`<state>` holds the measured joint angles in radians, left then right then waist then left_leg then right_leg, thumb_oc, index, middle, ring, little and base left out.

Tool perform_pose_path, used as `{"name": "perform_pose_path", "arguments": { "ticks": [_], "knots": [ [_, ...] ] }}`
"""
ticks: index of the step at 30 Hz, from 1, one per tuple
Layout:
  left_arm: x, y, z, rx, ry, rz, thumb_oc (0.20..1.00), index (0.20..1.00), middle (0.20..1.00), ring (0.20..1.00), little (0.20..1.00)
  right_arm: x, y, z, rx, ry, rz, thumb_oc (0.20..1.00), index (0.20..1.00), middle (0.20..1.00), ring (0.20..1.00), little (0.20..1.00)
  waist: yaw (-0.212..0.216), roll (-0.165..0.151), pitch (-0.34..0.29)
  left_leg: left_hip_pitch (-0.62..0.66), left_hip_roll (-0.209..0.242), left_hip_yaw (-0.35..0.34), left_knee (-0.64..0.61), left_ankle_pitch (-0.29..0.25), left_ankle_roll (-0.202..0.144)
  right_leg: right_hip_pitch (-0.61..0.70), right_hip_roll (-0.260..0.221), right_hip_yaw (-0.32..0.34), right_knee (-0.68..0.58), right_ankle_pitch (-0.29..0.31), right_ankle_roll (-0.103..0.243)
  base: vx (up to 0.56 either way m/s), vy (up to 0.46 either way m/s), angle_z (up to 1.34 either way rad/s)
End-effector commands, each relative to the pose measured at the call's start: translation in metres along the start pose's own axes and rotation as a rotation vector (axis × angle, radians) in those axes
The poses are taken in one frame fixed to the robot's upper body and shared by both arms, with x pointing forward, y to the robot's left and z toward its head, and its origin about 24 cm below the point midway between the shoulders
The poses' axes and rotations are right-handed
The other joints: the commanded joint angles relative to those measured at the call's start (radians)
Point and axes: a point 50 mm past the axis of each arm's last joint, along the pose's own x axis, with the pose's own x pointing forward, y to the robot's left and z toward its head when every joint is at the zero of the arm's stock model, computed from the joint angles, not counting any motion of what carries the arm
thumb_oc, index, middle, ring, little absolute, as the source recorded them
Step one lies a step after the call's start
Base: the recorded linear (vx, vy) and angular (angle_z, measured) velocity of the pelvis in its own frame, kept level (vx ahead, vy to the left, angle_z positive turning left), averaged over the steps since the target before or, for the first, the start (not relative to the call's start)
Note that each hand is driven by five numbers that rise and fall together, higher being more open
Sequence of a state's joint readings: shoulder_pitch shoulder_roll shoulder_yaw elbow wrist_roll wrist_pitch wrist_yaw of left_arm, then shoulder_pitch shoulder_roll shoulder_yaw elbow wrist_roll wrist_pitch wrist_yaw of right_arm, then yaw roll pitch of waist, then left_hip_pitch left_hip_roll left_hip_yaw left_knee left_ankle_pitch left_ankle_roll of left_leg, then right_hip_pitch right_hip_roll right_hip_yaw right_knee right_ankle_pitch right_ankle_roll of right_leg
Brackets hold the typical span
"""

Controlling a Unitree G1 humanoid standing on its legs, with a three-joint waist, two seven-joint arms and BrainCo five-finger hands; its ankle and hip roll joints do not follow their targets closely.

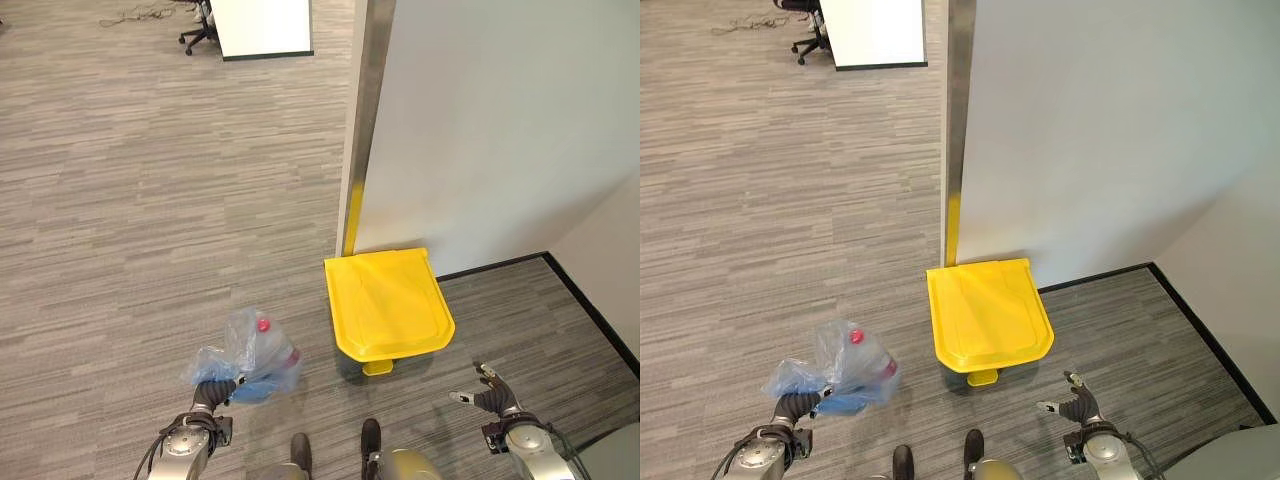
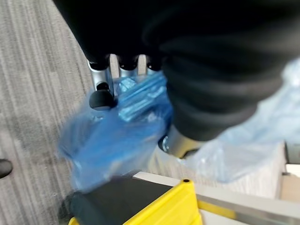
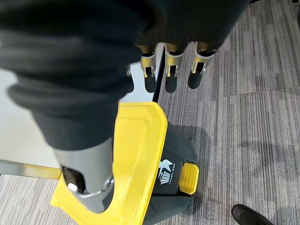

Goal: Gather garbage on tea table into small bin, then transfer packed bag to large trash can.

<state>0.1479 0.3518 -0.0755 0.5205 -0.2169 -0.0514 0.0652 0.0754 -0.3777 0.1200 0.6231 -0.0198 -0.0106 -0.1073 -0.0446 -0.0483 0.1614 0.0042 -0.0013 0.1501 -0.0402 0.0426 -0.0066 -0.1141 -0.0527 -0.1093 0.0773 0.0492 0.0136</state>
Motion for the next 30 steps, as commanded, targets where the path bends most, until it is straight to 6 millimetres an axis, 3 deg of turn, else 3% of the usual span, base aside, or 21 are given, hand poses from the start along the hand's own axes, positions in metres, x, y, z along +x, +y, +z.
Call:
{"name": "perform_pose_path", "arguments": {
  "ticks": [1,4,7,8,9,10,12,13,17,19,26,30],
  "knots": [
    [0.002,0.018,0.025,0.017,-0.119,0.045,0.2,0.2,0.2,0.2,0.2,0.007,0.004,0.021,-0.018,-0.068,0.012,1.0,1.0,1.0,1.0,1.0,0.017,-0.051,0.01,0.002,-0.044,-0.067,0.135,-0.191,0.016,0.034,-0.053,0.028,-0.061,-0.026,0.124,0.01,0.125,-0.21],
    [0.001,0.022,0.024,0.024,-0.113,0.057,0.2,0.2,0.2,0.2,0.2,0.007,0.006,0.021,-0.02,-0.064,0.018,1.0,1.0,1.0,1.0,1.0,0.022,-0.053,0.019,0.002,-0.055,-0.071,0.145,-0.201,0.026,0.014,-0.059,0.041,-0.028,-0.031,0.135,0.02,0.133,-0.26],
    [0.0,0.027,0.024,0.029,-0.112,0.071,0.2,0.2,0.2,0.2,0.2,0.006,0.007,0.022,-0.013,-0.071,0.023,1.0,1.0,1.0,1.0,1.0,0.031,-0.05,0.036,0.013,-0.072,-0.079,0.157,-0.217,0.044,-0.032,-0.063,0.043,0.085,-0.042,0.155,0.06,0.135,-0.27],
    [0.0,0.028,0.024,0.033,-0.111,0.074,0.2,0.2,0.2,0.2,0.2,0.006,0.008,0.023,-0.008,-0.077,0.025,1.0,1.0,1.0,1.0,1.0,0.03,-0.051,0.042,0.024,-0.074,-0.082,0.16,-0.224,0.046,-0.055,-0.065,0.04,0.121,-0.032,0.157,0.15,0.093,-0.12],
    [0.001,0.029,0.025,0.029,-0.112,0.085,0.2,0.2,0.2,0.2,0.2,0.007,0.007,0.026,-0.008,-0.084,0.024,1.0,1.0,1.0,1.0,1.0,0.026,-0.05,0.057,0.054,-0.078,-0.081,0.152,-0.241,0.049,-0.112,-0.075,0.02,0.142,0.017,0.162,0.26,0.099,-0.18],
    [0.001,0.029,0.024,0.03,-0.11,0.082,0.2,0.2,0.2,0.2,0.2,0.008,0.005,0.028,-0.011,-0.087,0.015,1.0,1.0,1.0,1.0,1.0,0.012,-0.044,0.066,0.095,-0.086,-0.082,0.137,-0.26,0.052,-0.164,-0.083,-0.018,0.091,0.057,0.167,0.34,0.078,-0.39],
    [0.004,0.029,0.031,0.02,-0.137,0.089,0.2,0.2,0.2,0.2,0.2,0.008,-0.001,0.026,-0.01,-0.08,-0.007,1.0,1.0,1.0,1.0,1.0,-0.02,-0.038,0.078,0.129,-0.101,-0.112,0.17,-0.307,0.041,-0.207,-0.075,-0.083,-0.053,0.064,0.179,0.5,-0.024,-0.15],
    [0.005,0.026,0.034,0.027,-0.147,0.077,0.2,0.2,0.2,0.2,0.2,0.006,-0.003,0.024,-0.001,-0.078,-0.018,1.0,1.0,1.0,1.0,1.0,-0.023,-0.051,0.063,0.133,-0.121,-0.129,0.203,-0.346,0.041,-0.179,-0.074,-0.07,-0.095,0.073,0.168,0.48,-0.112,0.36],
    [0.007,0.022,0.036,0.008,-0.156,0.069,0.2,0.2,0.2,0.2,0.2,0.007,-0.009,0.024,0.021,-0.082,-0.04,1.0,1.0,1.0,1.0,1.0,-0.028,-0.056,0.046,0.124,-0.114,-0.148,0.286,-0.392,0.024,-0.163,-0.087,-0.049,-0.078,0.104,0.153,0.25,-0.11,0.64],
    [0.007,0.018,0.033,-0.006,-0.143,0.058,0.2,0.2,0.2,0.2,0.2,0.008,-0.012,0.024,0.039,-0.081,-0.06,1.0,1.0,1.0,1.0,1.0,-0.033,-0.049,0.035,0.111,-0.086,-0.148,0.324,-0.411,0.016,-0.157,-0.085,-0.05,-0.051,0.095,0.136,0.2,-0.127,0.25],
    [0.008,0.016,0.031,-0.003,-0.13,0.052,0.2,0.2,0.2,0.2,0.2,0.007,-0.02,0.022,0.096,-0.076,-0.099,1.0,1.0,1.0,1.0,1.0,-0.059,-0.033,0.007,0.14,-0.067,-0.142,0.245,-0.389,0.01,-0.162,-0.048,-0.031,-0.069,0.096,0.138,0.06,-0.026,0.02],
    [0.006,0.017,0.028,0.008,-0.121,0.049,0.2,0.2,0.2,0.2,0.2,0.006,-0.019,0.018,0.101,-0.059,-0.095,1.0,1.0,1.0,1.0,1.0,-0.067,-0.03,0.005,0.16,-0.078,-0.129,0.19,-0.383,0.018,-0.17,-0.034,-0.013,-0.088,0.11,0.148,-0.03,0.026,-0.08]
  ]
}}
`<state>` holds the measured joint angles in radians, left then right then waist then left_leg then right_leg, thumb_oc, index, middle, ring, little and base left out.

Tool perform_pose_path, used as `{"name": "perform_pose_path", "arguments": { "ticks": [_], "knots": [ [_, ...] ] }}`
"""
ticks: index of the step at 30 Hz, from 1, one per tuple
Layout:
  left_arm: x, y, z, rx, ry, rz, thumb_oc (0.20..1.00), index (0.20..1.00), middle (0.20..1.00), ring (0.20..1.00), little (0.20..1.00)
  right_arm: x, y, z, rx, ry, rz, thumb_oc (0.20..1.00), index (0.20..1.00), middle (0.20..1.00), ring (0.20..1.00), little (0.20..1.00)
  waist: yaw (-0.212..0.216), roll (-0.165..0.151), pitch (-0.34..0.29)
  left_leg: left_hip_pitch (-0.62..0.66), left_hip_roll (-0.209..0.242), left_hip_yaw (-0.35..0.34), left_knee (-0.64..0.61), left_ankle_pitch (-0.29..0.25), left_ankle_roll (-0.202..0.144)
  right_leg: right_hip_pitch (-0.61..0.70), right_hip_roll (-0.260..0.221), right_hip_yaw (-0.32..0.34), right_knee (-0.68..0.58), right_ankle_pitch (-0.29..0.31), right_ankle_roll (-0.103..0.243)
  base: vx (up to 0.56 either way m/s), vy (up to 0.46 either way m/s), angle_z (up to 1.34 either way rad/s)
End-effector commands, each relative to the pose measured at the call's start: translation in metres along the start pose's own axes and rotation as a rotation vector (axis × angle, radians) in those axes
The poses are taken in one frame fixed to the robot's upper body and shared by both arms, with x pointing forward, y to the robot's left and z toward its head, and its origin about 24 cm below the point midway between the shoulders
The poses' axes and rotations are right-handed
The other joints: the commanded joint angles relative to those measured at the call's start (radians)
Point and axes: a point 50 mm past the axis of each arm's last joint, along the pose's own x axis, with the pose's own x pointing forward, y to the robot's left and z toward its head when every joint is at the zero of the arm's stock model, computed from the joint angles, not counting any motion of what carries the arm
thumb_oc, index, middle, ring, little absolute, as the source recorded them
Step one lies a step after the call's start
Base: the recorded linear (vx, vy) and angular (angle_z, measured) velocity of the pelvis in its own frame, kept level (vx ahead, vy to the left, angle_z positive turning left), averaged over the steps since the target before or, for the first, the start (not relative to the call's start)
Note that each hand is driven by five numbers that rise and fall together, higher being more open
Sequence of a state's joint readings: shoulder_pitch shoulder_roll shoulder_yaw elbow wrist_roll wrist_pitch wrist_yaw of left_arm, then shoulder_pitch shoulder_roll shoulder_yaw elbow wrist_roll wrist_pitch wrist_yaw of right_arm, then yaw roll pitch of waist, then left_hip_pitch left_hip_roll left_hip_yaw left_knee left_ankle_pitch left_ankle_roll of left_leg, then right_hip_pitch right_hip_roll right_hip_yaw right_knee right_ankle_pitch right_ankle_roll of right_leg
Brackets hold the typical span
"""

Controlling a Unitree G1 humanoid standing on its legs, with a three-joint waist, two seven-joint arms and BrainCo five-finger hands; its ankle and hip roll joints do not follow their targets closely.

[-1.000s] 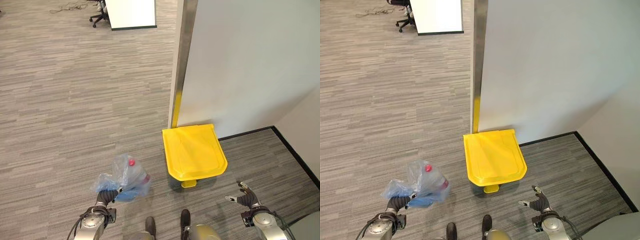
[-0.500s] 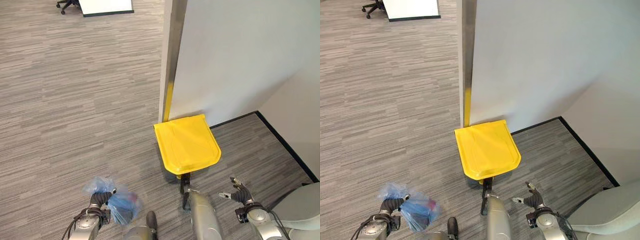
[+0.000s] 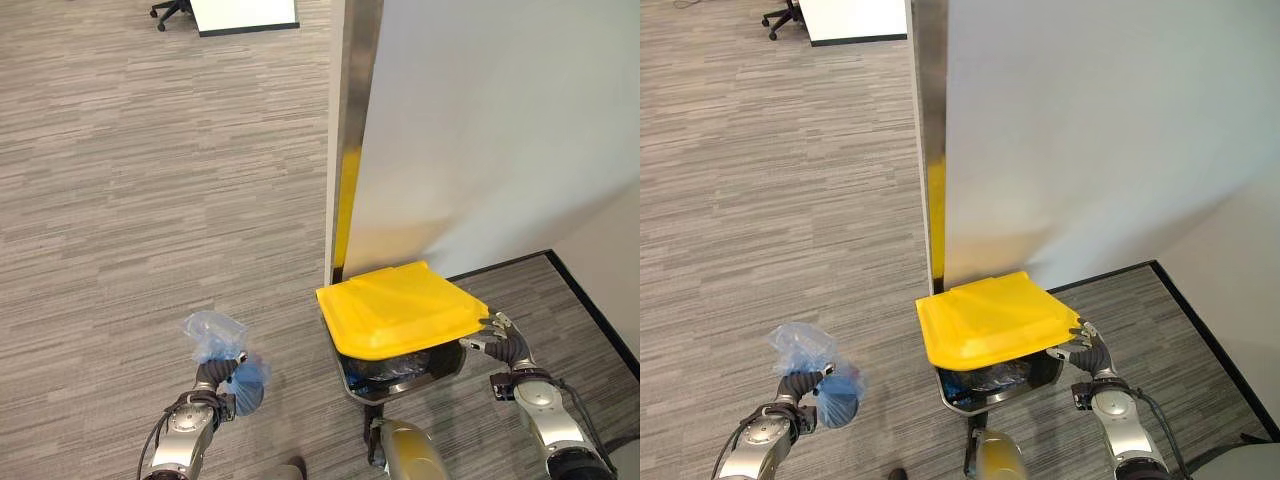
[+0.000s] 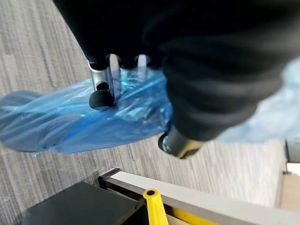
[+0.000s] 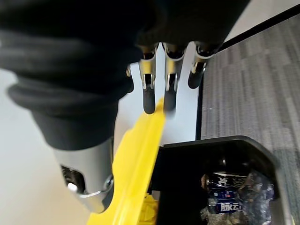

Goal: Gather garbage on tea table into small bin, then transfer packed bag to large trash can.

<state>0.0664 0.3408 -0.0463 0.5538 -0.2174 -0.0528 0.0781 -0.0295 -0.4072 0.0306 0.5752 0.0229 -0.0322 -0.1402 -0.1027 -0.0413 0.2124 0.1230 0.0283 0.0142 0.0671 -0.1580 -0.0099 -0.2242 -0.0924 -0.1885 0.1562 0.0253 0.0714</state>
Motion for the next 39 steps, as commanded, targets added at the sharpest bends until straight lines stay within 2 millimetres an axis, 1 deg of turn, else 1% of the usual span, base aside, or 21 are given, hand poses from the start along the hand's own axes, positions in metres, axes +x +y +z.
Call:
{"name": "perform_pose_path", "arguments": {
  "ticks": [1,4,5,8,9,10,11,13,14,16,18,19,20,21,22,26,28,32,34,36,39],
  "knots": [
    [-0.008,0.016,0.006,0.037,-0.066,0.015,0.2,0.2,0.2,0.2,0.2,-0.016,0.014,-0.032,0.011,0.111,0.045,1.0,1.0,1.0,1.0,1.0,-0.009,-0.036,-0.047,0.051,-0.113,0.012,0.065,-0.179,0.027,-0.062,0.009,0.075,-0.172,0.142,0.094,-0.03,0.031,-0.11],
    [-0.009,0.016,0.004,0.039,-0.062,0.013,0.2,0.2,0.2,0.2,0.2,-0.016,0.018,-0.032,0.004,0.114,0.063,1.0,1.0,1.0,1.0,1.0,-0.007,-0.035,-0.044,0.055,-0.12,0.016,0.057,-0.176,0.034,-0.065,0.008,0.081,-0.176,0.15,0.098,-0.03,0.023,-0.25],
    [-0.01,0.015,0.004,0.046,-0.062,0.002,0.2,0.2,0.2,0.2,0.2,-0.015,0.023,-0.031,-0.009,0.111,0.089,1.0,1.0,1.0,1.0,1.0,-0.004,-0.034,-0.043,0.058,-0.124,0.016,0.052,-0.176,0.038,-0.066,0.006,0.084,-0.178,0.153,0.099,-0.02,0.013,-0.31],
    [-0.009,0.011,0.005,0.063,-0.067,-0.022,0.2,0.2,0.2,0.2,0.2,-0.013,0.035,-0.021,-0.045,0.078,0.151,1.0,1.0,1.0,1.0,1.0,0.005,-0.032,-0.038,0.061,-0.131,0.014,0.049,-0.176,0.044,-0.067,-0.002,0.082,-0.178,0.157,0.1,-0.02,0.003,-0.06],
    [-0.007,0.003,0.009,0.084,-0.081,-0.06,0.2,0.2,0.2,0.2,0.2,-0.008,0.05,-0.003,-0.069,0.011,0.22,1.0,1.0,1.0,1.0,1.0,0.018,-0.028,-0.031,0.062,-0.138,0.008,0.055,-0.179,0.049,-0.067,-0.011,0.076,-0.176,0.158,0.098,0.0,0.0,0.0],
    [-0.006,0.001,0.011,0.089,-0.087,-0.07,0.2,0.2,0.2,0.2,0.2,-0.006,0.055,0.004,-0.069,-0.016,0.237,1.0,1.0,1.0,1.0,1.0,0.021,-0.026,-0.029,0.062,-0.139,0.006,0.057,-0.18,0.049,-0.068,-0.013,0.073,-0.175,0.157,0.097,0.0,0.0,0.0],
    [-0.006,0.001,0.011,0.089,-0.087,-0.07,0.2,0.2,0.2,0.2,0.2,-0.006,0.055,0.004,-0.069,-0.017,0.237,1.0,1.0,1.0,1.0,1.0,0.021,-0.026,-0.028,0.062,-0.139,0.006,0.057,-0.18,0.049,-0.067,-0.013,0.073,-0.175,0.157,0.097,0.0,0.0,0.0],
    [-0.004,-0.005,0.015,0.102,-0.103,-0.092,0.2,0.2,0.2,0.2,0.2,-0.003,0.065,0.022,-0.073,-0.081,0.276,1.0,1.0,1.0,1.0,1.0,0.029,-0.024,-0.024,0.06,-0.141,0.003,0.062,-0.183,0.051,-0.067,-0.016,0.069,-0.175,0.156,0.096,0.01,-0.003,0.04],
    [-0.004,-0.009,0.018,0.106,-0.117,-0.108,0.2,0.2,0.2,0.2,0.2,-0.002,0.073,0.035,-0.072,-0.128,0.307,1.0,1.0,1.0,1.0,1.0,0.035,-0.023,-0.021,0.057,-0.141,0.001,0.067,-0.184,0.051,-0.068,-0.019,0.066,-0.174,0.156,0.095,0.01,-0.005,0.06],
    [-0.002,-0.013,0.023,0.113,-0.136,-0.124,0.2,0.2,0.2,0.2,0.2,0.001,0.08,0.053,-0.072,-0.186,0.33,1.0,1.0,1.0,1.0,1.0,0.042,-0.021,-0.016,0.05,-0.141,-0.002,0.075,-0.185,0.051,-0.071,-0.023,0.062,-0.172,0.156,0.094,0.01,0.002,0.07],
    [0.001,-0.02,0.031,0.121,-0.167,-0.147,0.2,0.2,0.2,0.2,0.2,0.003,0.09,0.076,-0.066,-0.262,0.364,1.0,1.0,1.0,1.0,1.0,0.052,-0.021,-0.009,0.039,-0.139,-0.004,0.086,-0.186,0.05,-0.075,-0.027,0.058,-0.173,0.157,0.092,0.0,-0.001,0.04],
    [0.001,-0.02,0.031,0.121,-0.168,-0.147,0.2,0.2,0.2,0.2,0.2,0.003,0.09,0.077,-0.066,-0.262,0.364,1.0,1.0,1.0,1.0,1.0,0.052,-0.021,-0.008,0.038,-0.139,-0.005,0.087,-0.187,0.05,-0.075,-0.027,0.057,-0.173,0.157,0.092,-0.01,-0.007,0.05],
    [0.002,-0.025,0.037,0.127,-0.19,-0.168,0.2,0.2,0.2,0.2,0.2,0.005,0.095,0.089,-0.075,-0.299,0.384,1.0,1.0,1.0,1.0,1.0,0.059,-0.023,-0.002,0.03,-0.138,-0.006,0.095,-0.188,0.05,-0.078,-0.03,0.054,-0.171,0.156,0.09,-0.02,-0.023,0.08],
    [0.004,-0.031,0.046,0.133,-0.227,-0.194,0.2,0.2,0.2,0.2,0.2,0.008,0.099,0.108,-0.092,-0.352,0.392,1.0,1.0,1.0,1.0,1.0,0.069,-0.027,0.008,0.014,-0.137,-0.008,0.11,-0.191,0.048,-0.083,-0.034,0.051,-0.169,0.156,0.089,-0.03,-0.04,0.08],
    [0.005,-0.035,0.054,0.133,-0.252,-0.213,0.2,0.2,0.2,0.2,0.2,0.01,0.1,0.119,-0.11,-0.382,0.396,1.0,1.0,1.0,1.0,1.0,0.075,-0.031,0.015,0.002,-0.136,-0.009,0.123,-0.193,0.047,-0.087,-0.038,0.048,-0.17,0.157,0.089,-0.04,-0.046,0.1],
    [0.005,-0.05,0.077,0.158,-0.343,-0.293,0.2,0.2,0.2,0.2,0.2,0.017,0.098,0.151,-0.159,-0.462,0.382,1.0,1.0,1.0,1.0,1.0,0.092,-0.044,0.039,-0.045,-0.134,-0.013,0.163,-0.198,0.043,-0.102,-0.047,0.042,-0.167,0.159,0.088,-0.04,-0.047,0.21],
    [0.004,-0.061,0.091,0.181,-0.398,-0.353,0.2,0.2,0.2,0.2,0.2,0.021,0.093,0.167,-0.183,-0.497,0.353,1.0,1.0,1.0,1.0,1.0,0.097,-0.05,0.05,-0.067,-0.134,-0.011,0.181,-0.199,0.042,-0.113,-0.05,0.043,-0.163,0.16,0.087,-0.04,-0.042,0.11],
    [-0.002,-0.084,0.119,0.232,-0.51,-0.472,0.2,0.2,0.2,0.2,0.2,0.033,0.074,0.193,-0.207,-0.529,0.285,1.0,1.0,1.0,1.0,1.0,0.101,-0.059,0.065,-0.096,-0.135,-0.008,0.204,-0.202,0.041,-0.131,-0.052,0.05,-0.156,0.164,0.087,-0.04,-0.033,0.15],
    [-0.009,-0.1,0.134,0.256,-0.573,-0.559,0.2,0.2,0.2,0.2,0.2,0.041,0.059,0.206,-0.206,-0.523,0.232,1.0,1.0,1.0,1.0,1.0,0.098,-0.061,0.075,-0.109,-0.138,-0.006,0.215,-0.204,0.041,-0.143,-0.053,0.058,-0.148,0.167,0.088,-0.05,-0.017,-0.01],
    [-0.013,-0.11,0.145,0.262,-0.615,-0.603,0.2,0.2,0.2,0.2,0.2,0.045,0.05,0.217,-0.197,-0.527,0.199,1.0,1.0,1.0,1.0,1.0,0.095,-0.061,0.085,-0.121,-0.14,0.001,0.225,-0.207,0.042,-0.155,-0.051,0.064,-0.142,0.169,0.088,-0.05,-0.006,-0.04],
    [-0.022,-0.13,0.167,0.276,-0.706,-0.679,0.2,0.2,0.2,0.2,0.2,0.049,0.035,0.236,-0.211,-0.549,0.142,1.0,1.0,1.0,1.0,1.0,0.085,-0.059,0.1,-0.139,-0.143,0.012,0.234,-0.209,0.042,-0.174,-0.049,0.071,-0.134,0.173,0.091,-0.06,0.007,-0.19]
  ]
}}
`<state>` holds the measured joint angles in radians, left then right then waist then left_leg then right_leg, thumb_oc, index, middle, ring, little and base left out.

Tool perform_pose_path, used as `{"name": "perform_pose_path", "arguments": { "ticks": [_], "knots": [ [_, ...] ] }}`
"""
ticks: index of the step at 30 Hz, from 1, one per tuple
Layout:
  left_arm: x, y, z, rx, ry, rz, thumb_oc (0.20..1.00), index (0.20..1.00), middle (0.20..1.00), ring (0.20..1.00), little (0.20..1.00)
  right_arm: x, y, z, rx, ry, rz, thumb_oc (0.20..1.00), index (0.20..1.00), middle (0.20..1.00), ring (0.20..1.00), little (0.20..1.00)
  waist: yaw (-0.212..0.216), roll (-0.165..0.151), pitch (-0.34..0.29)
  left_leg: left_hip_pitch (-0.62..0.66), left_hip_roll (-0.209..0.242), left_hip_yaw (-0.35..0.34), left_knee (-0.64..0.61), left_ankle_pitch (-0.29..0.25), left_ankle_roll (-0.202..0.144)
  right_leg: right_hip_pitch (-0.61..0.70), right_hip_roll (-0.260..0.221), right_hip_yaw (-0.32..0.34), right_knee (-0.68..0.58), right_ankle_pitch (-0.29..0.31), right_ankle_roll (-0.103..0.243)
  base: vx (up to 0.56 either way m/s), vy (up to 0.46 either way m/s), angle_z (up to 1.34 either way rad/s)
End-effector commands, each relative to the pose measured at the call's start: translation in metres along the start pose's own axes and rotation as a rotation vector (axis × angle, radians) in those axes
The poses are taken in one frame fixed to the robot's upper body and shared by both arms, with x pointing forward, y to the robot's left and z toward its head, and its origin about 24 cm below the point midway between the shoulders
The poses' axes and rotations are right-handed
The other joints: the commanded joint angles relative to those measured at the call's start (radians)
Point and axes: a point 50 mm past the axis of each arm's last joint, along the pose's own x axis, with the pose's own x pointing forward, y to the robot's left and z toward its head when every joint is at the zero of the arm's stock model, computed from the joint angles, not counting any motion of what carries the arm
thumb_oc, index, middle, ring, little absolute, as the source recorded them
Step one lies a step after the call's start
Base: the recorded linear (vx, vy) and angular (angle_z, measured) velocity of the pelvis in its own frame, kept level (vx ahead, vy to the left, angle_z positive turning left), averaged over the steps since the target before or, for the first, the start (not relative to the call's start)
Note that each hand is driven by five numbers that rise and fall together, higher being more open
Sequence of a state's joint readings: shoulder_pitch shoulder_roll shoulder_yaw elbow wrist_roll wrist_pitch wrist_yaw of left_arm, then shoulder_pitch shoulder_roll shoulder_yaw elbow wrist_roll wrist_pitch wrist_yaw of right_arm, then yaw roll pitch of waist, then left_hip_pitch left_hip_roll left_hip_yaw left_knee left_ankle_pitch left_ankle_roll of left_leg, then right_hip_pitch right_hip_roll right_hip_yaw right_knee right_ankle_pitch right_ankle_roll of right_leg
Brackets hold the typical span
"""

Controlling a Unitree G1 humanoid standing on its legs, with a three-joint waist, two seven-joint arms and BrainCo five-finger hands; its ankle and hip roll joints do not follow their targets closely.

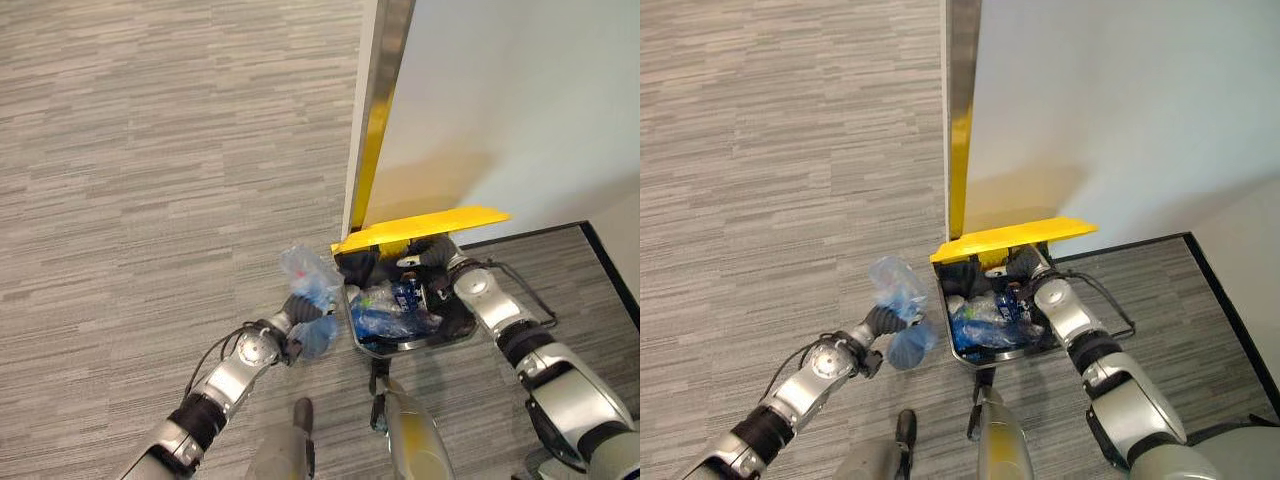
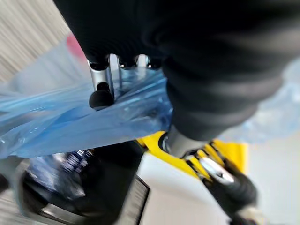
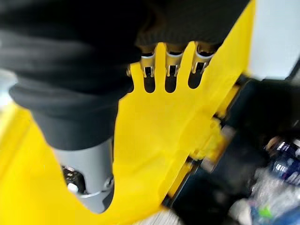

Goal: Gather garbage on tea table into small bin, then transfer packed bag to large trash can.

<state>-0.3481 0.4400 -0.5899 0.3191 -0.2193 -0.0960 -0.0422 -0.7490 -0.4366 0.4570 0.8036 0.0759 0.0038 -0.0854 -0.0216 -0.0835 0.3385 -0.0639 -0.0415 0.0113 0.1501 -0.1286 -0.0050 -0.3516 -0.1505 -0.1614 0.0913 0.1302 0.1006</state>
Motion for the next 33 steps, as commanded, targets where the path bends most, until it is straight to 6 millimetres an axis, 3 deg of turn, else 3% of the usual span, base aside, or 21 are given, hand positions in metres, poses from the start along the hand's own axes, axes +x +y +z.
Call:
{"name": "perform_pose_path", "arguments": {
  "ticks": [1,4,8,12,16,17,21,27,28,29,33],
  "knots": [
    [0.004,-0.006,0.044,-0.031,-0.24,-0.034,0.2,0.2,0.2,0.2,0.2,0.009,-0.03,0.035,-0.02,-0.117,-0.093,1.0,1.0,1.0,1.0,1.0,-0.002,-0.018,-0.019,0.04,-0.074,0.026,0.156,-0.24,0.038,-0.056,0.01,0.044,-0.065,0.07,0.065,-0.06,0.016,-0.17],
    [0.021,-0.011,0.08,-0.015,-0.356,-0.057,0.2,0.2,0.2,0.2,0.2,0.017,-0.055,0.064,-0.04,-0.166,-0.165,1.0,1.0,1.0,1.0,1.0,-0.017,-0.019,-0.012,0.034,-0.075,0.045,0.152,-0.239,0.038,-0.072,0.014,0.049,-0.064,0.074,0.072,-0.04,0.008,-0.28],
    [0.036,-0.024,0.112,-0.012,-0.453,-0.096,0.2,0.2,0.2,0.2,0.2,0.02,-0.076,0.094,-0.032,-0.226,-0.228,1.0,1.0,1.0,1.0,1.0,-0.038,-0.021,-0.002,0.022,-0.077,0.061,0.163,-0.241,0.038,-0.085,0.012,0.051,-0.062,0.078,0.076,-0.01,0.001,-0.14],
    [0.043,-0.034,0.136,-0.012,-0.525,-0.117,0.2,0.2,0.2,0.2,0.2,0.021,-0.079,0.119,0.015,-0.3,-0.249,1.0,1.0,1.0,1.0,1.0,-0.052,-0.019,-0.004,0.018,-0.077,0.067,0.16,-0.24,0.039,-0.089,0.011,0.052,-0.065,0.08,0.077,0.0,-0.002,-0.02],
    [0.052,-0.024,0.116,0.11,-0.424,-0.042,0.2,0.2,0.2,0.2,0.2,0.018,-0.07,0.136,-0.033,-0.374,-0.212,1.0,1.0,1.0,1.0,1.0,-0.071,-0.025,0.001,0.016,-0.078,0.07,0.16,-0.24,0.038,-0.095,0.013,0.058,-0.065,0.084,0.075,0.0,-0.002,-0.01],
    [0.052,-0.024,0.116,0.11,-0.425,-0.042,0.2,0.2,0.2,0.2,0.2,0.018,-0.07,0.136,-0.033,-0.374,-0.212,1.0,1.0,1.0,1.0,1.0,-0.071,-0.025,0.001,0.016,-0.078,0.07,0.161,-0.24,0.038,-0.095,0.013,0.058,-0.065,0.083,0.075,-0.01,-0.008,-0.03],
    [0.06,-0.003,0.08,0.204,-0.242,0.041,0.2,0.2,0.2,0.2,0.2,0.012,-0.061,0.139,-0.049,-0.417,-0.167,1.0,1.0,1.0,1.0,1.0,-0.085,-0.027,0.036,-0.015,-0.074,0.078,0.18,-0.236,0.033,-0.121,0.011,0.065,-0.051,0.081,0.069,-0.02,-0.009,-0.06],
    [0.071,0.021,0.054,0.361,-0.055,0.153,0.2,0.2,0.2,0.2,0.2,0.0,-0.041,0.144,-0.041,-0.507,-0.104,1.0,1.0,1.0,1.0,1.0,-0.114,-0.025,0.098,-0.088,-0.062,0.09,0.221,-0.237,0.027,-0.193,-0.001,0.053,0.009,0.055,0.058,-0.02,-0.036,-0.01],
    [0.072,0.021,0.049,0.388,-0.026,0.144,0.47,0.47,0.47,0.47,0.47,0.0,-0.038,0.144,-0.035,-0.51,-0.095,1.0,1.0,1.0,1.0,1.0,-0.119,-0.024,0.101,-0.09,-0.06,0.092,0.221,-0.238,0.027,-0.2,-0.001,0.052,0.013,0.054,0.057,0.03,-0.017,0.0],
    [0.073,0.02,0.046,0.415,-0.002,0.135,1.0,1.0,1.0,1.0,1.0,-0.001,-0.034,0.144,-0.021,-0.519,-0.084,1.0,1.0,1.0,1.0,1.0,-0.122,-0.021,0.104,-0.091,-0.058,0.093,0.217,-0.238,0.026,-0.208,-0.001,0.052,0.018,0.053,0.056,0.06,-0.004,-0.01],
    [0.065,0.026,0.03,0.43,0.045,0.174,1.0,1.0,1.0,1.0,1.0,-0.005,-0.002,0.117,0.084,-0.475,-0.015,1.0,1.0,1.0,1.0,1.0,-0.127,-0.003,0.089,-0.054,-0.053,0.088,0.178,-0.24,0.023,-0.203,0.007,0.048,0.017,0.052,0.056,0.08,0.0,-0.09]
  ]
}}
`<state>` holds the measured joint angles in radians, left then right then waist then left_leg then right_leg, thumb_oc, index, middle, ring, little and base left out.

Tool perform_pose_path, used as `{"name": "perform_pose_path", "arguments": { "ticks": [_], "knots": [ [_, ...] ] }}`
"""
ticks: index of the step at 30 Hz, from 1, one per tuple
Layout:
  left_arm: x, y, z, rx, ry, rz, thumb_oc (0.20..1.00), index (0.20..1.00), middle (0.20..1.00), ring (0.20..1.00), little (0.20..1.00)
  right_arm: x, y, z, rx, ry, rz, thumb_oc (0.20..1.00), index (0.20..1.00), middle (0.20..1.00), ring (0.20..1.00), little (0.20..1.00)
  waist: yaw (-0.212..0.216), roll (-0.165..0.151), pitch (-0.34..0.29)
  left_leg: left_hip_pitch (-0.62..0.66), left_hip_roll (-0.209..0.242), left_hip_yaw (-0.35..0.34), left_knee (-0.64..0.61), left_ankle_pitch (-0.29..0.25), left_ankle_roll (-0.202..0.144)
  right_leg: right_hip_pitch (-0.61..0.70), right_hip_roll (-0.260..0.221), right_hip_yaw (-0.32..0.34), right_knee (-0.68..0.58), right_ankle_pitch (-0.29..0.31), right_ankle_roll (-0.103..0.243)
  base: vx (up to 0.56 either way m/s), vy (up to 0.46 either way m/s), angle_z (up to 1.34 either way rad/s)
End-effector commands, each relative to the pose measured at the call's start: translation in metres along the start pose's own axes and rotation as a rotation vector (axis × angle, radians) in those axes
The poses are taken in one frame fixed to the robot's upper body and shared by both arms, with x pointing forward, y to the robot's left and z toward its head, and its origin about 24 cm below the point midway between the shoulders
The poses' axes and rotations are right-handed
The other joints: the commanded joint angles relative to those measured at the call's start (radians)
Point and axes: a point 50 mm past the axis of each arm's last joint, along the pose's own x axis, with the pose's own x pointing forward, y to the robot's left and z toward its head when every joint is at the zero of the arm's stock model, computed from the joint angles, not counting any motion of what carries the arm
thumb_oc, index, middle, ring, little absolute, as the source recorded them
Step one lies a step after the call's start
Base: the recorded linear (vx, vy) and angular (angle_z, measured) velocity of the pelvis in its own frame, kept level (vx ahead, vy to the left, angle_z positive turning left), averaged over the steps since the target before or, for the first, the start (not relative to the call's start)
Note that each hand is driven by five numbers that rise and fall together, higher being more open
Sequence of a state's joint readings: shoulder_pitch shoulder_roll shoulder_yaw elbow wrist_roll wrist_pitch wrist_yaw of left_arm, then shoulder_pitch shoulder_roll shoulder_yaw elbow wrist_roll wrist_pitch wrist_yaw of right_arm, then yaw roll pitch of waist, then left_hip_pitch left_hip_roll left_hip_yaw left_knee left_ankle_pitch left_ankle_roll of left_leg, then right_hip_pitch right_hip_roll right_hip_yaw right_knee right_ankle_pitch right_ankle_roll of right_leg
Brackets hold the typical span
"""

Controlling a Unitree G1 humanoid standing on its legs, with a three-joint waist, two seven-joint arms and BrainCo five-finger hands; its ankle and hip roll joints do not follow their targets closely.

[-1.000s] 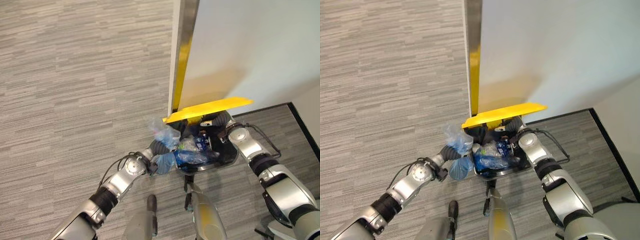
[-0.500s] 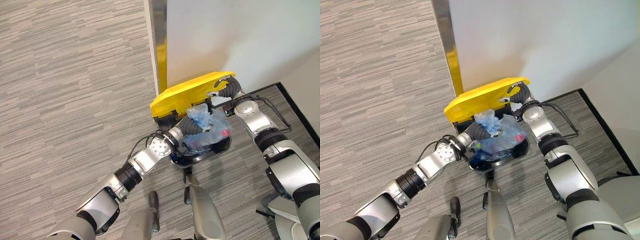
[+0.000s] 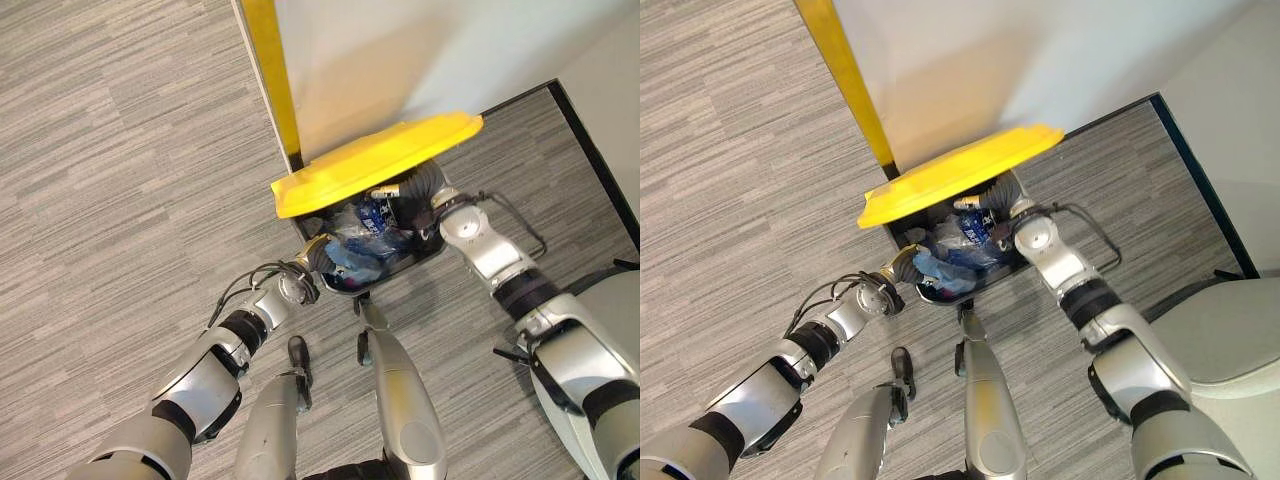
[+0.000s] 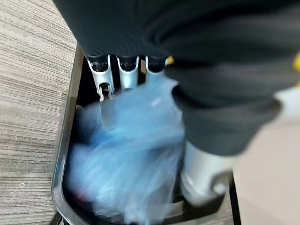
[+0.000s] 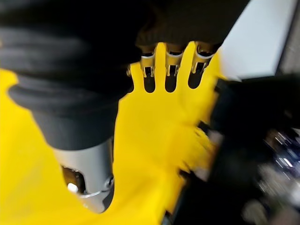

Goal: Gather garbage on tea table into small bin, then transfer packed bag to large trash can.

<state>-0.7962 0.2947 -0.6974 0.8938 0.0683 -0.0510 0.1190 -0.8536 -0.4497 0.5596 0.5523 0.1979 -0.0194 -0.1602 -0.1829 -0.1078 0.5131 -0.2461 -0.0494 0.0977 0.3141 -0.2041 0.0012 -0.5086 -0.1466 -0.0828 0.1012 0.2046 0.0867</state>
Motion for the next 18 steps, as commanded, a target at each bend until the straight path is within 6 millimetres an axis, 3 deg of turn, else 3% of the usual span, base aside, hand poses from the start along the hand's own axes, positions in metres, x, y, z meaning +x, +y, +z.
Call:
{"name": "perform_pose_path", "arguments": {
  "ticks": [1,4,5,7,8,10,12,13,18],
  "knots": [
    [-0.009,-0.006,0.01,-0.061,-0.098,0.043,1.0,1.0,1.0,1.0,1.0,0.001,0.004,0.018,0.037,-0.114,0.001,1.0,1.0,1.0,1.0,1.0,0.036,0.021,-0.092,0.14,-0.045,-0.002,0.008,-0.164,0.016,-0.036,0.005,-0.031,0.003,-0.021,0.071,0.05,-0.003,0.0],
    [-0.032,-0.001,-0.011,-0.233,-0.097,0.113,1.0,1.0,1.0,1.0,1.0,-0.025,0.012,-0.015,0.081,-0.038,0.003,1.0,1.0,1.0,1.0,1.0,0.062,0.001,-0.13,0.172,-0.044,-0.014,0.015,-0.171,0.017,0.023,-0.001,-0.033,-0.019,-0.016,0.073,-0.03,-0.046,0.2],
    [-0.046,-0.002,-0.027,-0.295,-0.069,0.133,1.0,1.0,1.0,1.0,1.0,-0.036,0.013,-0.027,0.114,-0.012,-0.009,1.0,1.0,1.0,1.0,1.0,0.071,-0.007,-0.143,0.186,-0.044,-0.015,0.019,-0.177,0.018,0.041,-0.004,-0.034,-0.029,-0.01,0.075,-0.04,-0.028,0.29],
    [-0.053,-0.003,-0.036,-0.317,-0.053,0.132,1.0,1.0,1.0,1.0,1.0,-0.043,0.014,-0.034,0.127,0.011,-0.009,1.0,1.0,1.0,1.0,1.0,0.076,-0.011,-0.149,0.194,-0.045,-0.019,0.019,-0.179,0.02,0.054,-0.004,-0.033,-0.037,-0.008,0.076,-0.04,-0.003,0.14],
    [-0.069,-0.005,-0.056,-0.367,-0.001,0.147,1.0,1.0,1.0,1.0,1.0,-0.055,0.017,-0.046,0.159,0.046,-0.017,1.0,1.0,1.0,1.0,1.0,0.086,-0.02,-0.155,0.205,-0.05,-0.018,0.024,-0.185,0.024,0.073,-0.004,-0.032,-0.054,0.001,0.08,-0.1,0.028,0.03],
    [-0.087,-0.005,-0.077,-0.417,0.058,0.164,1.0,1.0,1.0,1.0,1.0,-0.066,0.017,-0.056,0.176,0.076,-0.021,1.0,1.0,1.0,1.0,1.0,0.1,-0.027,-0.158,0.207,-0.057,-0.017,0.038,-0.188,0.03,0.091,-0.008,-0.034,-0.069,0.013,0.087,-0.14,0.045,0.01],
    [-0.129,-0.013,-0.124,-0.474,0.231,0.198,1.0,1.0,1.0,1.0,1.0,-0.087,0.018,-0.077,0.18,0.153,-0.023,1.0,1.0,1.0,1.0,1.0,0.127,-0.038,-0.163,0.212,-0.078,-0.01,0.069,-0.192,0.05,0.126,-0.023,-0.052,-0.092,0.03,0.105,-0.16,0.075,-0.04],
    [-0.129,-0.013,-0.124,-0.474,0.232,0.197,1.0,1.0,1.0,1.0,1.0,-0.088,0.018,-0.077,0.18,0.154,-0.022,1.0,1.0,1.0,1.0,1.0,0.127,-0.039,-0.163,0.213,-0.078,-0.01,0.069,-0.192,0.05,0.127,-0.023,-0.052,-0.093,0.031,0.105,-0.1,0.082,-0.11],
    [-0.183,-0.026,-0.175,-0.554,0.48,0.261,1.0,1.0,1.0,1.0,1.0,-0.114,0.011,-0.107,0.158,0.276,-0.041,1.0,1.0,1.0,1.0,1.0,0.153,-0.039,-0.181,0.243,-0.103,-0.005,0.049,-0.167,0.071,0.155,-0.047,-0.097,-0.092,0.033,0.128,-0.08,0.086,-0.16]
  ]
}}
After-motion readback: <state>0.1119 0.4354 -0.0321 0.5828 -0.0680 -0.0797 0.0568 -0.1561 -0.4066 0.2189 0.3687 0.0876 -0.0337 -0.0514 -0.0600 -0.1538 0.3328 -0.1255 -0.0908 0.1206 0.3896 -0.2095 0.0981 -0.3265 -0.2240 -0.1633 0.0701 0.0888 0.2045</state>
